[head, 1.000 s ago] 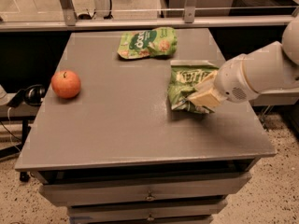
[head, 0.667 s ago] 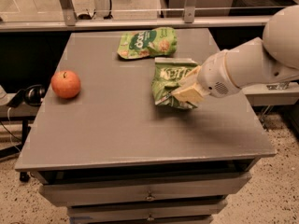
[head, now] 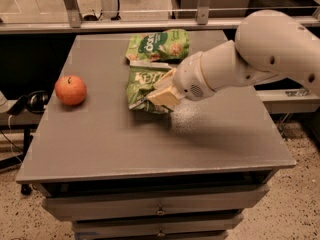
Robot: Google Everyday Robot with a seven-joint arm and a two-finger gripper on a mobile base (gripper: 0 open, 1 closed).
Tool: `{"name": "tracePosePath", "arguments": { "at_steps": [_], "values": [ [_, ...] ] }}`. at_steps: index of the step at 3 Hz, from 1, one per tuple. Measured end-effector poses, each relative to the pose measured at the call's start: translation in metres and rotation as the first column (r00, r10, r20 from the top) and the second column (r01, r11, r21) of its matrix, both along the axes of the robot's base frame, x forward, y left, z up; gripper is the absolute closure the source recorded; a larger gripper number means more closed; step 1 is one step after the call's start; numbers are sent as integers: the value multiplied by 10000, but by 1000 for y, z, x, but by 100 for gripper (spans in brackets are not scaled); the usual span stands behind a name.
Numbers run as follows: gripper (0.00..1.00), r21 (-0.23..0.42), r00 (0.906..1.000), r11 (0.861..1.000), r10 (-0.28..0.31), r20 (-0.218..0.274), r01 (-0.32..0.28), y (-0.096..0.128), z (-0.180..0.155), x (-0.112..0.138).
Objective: Move green jalapeno chip bag near apple
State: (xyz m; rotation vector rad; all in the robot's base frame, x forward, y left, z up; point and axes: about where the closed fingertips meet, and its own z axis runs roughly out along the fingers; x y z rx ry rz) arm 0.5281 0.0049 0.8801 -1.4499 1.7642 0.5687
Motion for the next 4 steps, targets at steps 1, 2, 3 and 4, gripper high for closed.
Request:
{"name": "tracePosePath", "arguments": {
  "at_steps": [1, 2, 3, 4],
  "values": [
    [100, 493, 9985, 9973, 541, 52, -543, 41, 1, 2],
    [100, 813, 9952, 9919, 975, 83, -978, 76, -3, 5],
    [81, 891, 9926, 9886, 1212, 96, -1216, 96, -10, 8],
    [57, 849, 9911, 9875, 1317, 171, -1327, 101, -18, 12]
  ]
}}
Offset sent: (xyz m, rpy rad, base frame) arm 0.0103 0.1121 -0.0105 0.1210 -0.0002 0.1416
